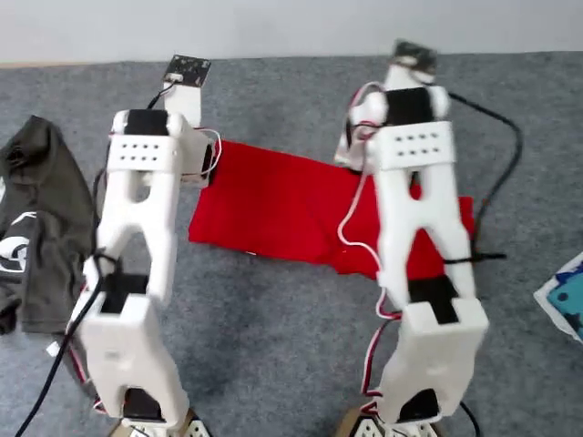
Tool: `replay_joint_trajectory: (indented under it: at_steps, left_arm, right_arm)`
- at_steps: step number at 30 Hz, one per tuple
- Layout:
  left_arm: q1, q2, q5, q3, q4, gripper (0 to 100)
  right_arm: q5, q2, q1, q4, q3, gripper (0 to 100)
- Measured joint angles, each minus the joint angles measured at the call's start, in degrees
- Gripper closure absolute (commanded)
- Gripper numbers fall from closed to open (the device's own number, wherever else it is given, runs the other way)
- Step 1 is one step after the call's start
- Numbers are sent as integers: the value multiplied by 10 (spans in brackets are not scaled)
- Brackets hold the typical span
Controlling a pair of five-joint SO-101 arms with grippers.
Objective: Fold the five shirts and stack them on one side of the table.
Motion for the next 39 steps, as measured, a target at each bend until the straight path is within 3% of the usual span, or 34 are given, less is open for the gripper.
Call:
replay_joint_trajectory:
  at_steps: [4, 9, 15, 28, 35, 39]
  left_arm:
    - [-6, 104, 0, -108, 30, 793]
    - [-6, 219, 0, -261, 96, 773]
    - [-6, 331, -16, -393, 133, 773]
    - [40, 382, -17, -402, 135, 862]
    - [62, 382, -17, -402, 136, 996]
    - [63, 387, -17, -402, 136, 998]
  right_arm:
    - [37, -47, 39, 0, 0, 992]
    - [98, -90, 67, 1, 0, 967]
    - [112, -133, 105, 1, 0, 989]
    - [113, -204, 177, 1, 0, 988]
    - [167, -248, 227, 1, 0, 988]
    - [188, -265, 260, 1, 0, 988]
